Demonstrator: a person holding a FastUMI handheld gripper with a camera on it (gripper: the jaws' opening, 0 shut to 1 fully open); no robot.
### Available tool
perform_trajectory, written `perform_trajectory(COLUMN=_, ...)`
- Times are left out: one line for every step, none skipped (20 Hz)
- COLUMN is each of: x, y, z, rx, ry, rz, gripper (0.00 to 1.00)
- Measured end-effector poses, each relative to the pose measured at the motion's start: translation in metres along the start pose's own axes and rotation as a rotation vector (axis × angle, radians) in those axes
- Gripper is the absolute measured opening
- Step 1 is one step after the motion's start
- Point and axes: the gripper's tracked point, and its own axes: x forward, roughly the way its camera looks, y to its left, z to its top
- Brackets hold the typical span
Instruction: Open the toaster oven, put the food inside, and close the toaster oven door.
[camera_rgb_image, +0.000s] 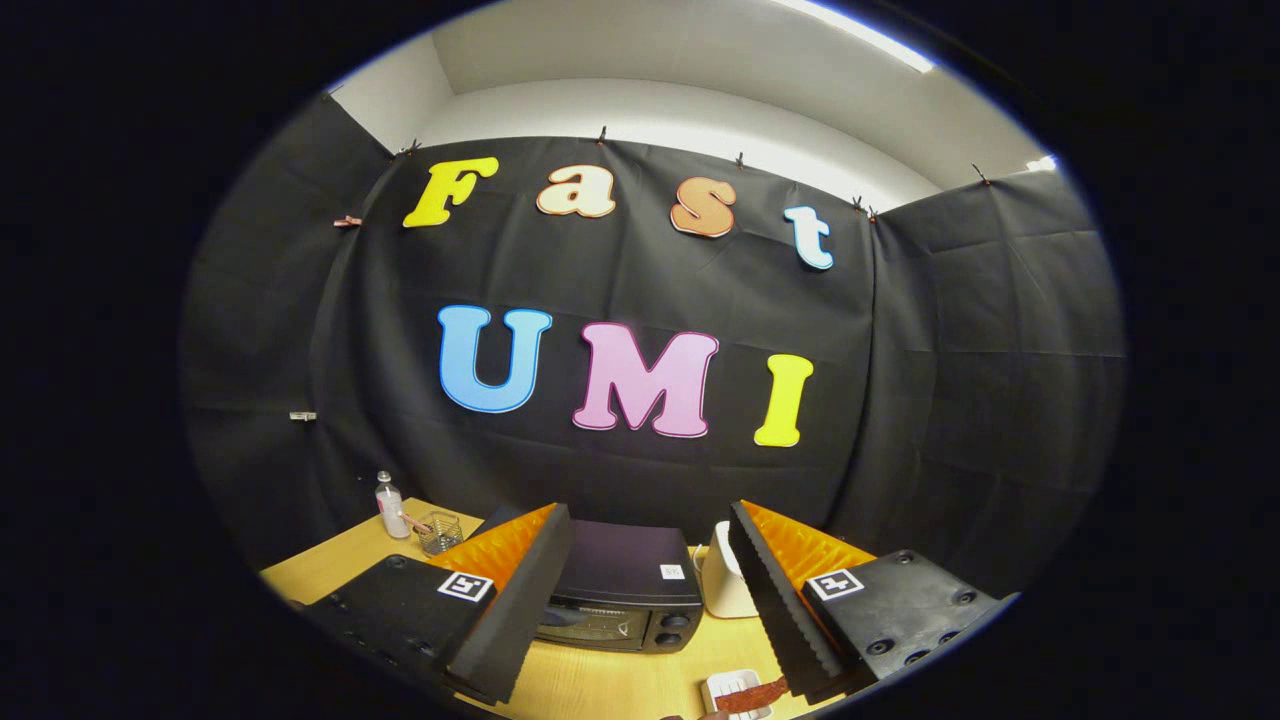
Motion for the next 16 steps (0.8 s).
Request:
perform_trajectory(x=0.003, y=0.007, z=-0.003, rx=0.003, ry=0.008, rz=0.001, gripper=0.98)
perform_trajectory(x=0.007, y=0.014, z=-0.009, rx=0.012, ry=0.019, rz=0.002, gripper=0.98)
perform_trajectory(x=0.011, y=0.023, z=-0.013, rx=0.026, ry=0.028, rz=0.006, gripper=0.98)
perform_trajectory(x=0.014, y=0.032, z=-0.019, rx=0.041, ry=0.035, rz=0.01, gripper=0.97)
perform_trajectory(x=0.018, y=0.04, z=-0.024, rx=0.054, ry=0.045, rz=0.015, gripper=0.98)
perform_trajectory(x=0.023, y=0.046, z=-0.031, rx=0.066, ry=0.056, rz=0.015, gripper=0.97)
perform_trajectory(x=0.028, y=0.053, z=-0.04, rx=0.077, ry=0.072, rz=0.02, gripper=0.98)
perform_trajectory(x=0.033, y=0.06, z=-0.048, rx=0.087, ry=0.087, rz=0.022, gripper=0.97)
perform_trajectory(x=0.038, y=0.065, z=-0.057, rx=0.097, ry=0.101, rz=0.024, gripper=0.97)
perform_trajectory(x=0.043, y=0.07, z=-0.065, rx=0.102, ry=0.115, rz=0.021, gripper=0.98)
perform_trajectory(x=0.047, y=0.074, z=-0.075, rx=0.102, ry=0.127, rz=0.02, gripper=0.98)
perform_trajectory(x=0.05, y=0.079, z=-0.084, rx=0.1, ry=0.138, rz=0.023, gripper=0.98)
perform_trajectory(x=0.054, y=0.084, z=-0.094, rx=0.095, ry=0.151, rz=0.023, gripper=0.98)
perform_trajectory(x=0.058, y=0.088, z=-0.107, rx=0.093, ry=0.171, rz=0.022, gripper=0.98)
perform_trajectory(x=0.061, y=0.093, z=-0.119, rx=0.097, ry=0.196, rz=0.024, gripper=0.98)
perform_trajectory(x=0.063, y=0.097, z=-0.132, rx=0.1, ry=0.223, rz=0.024, gripper=0.98)
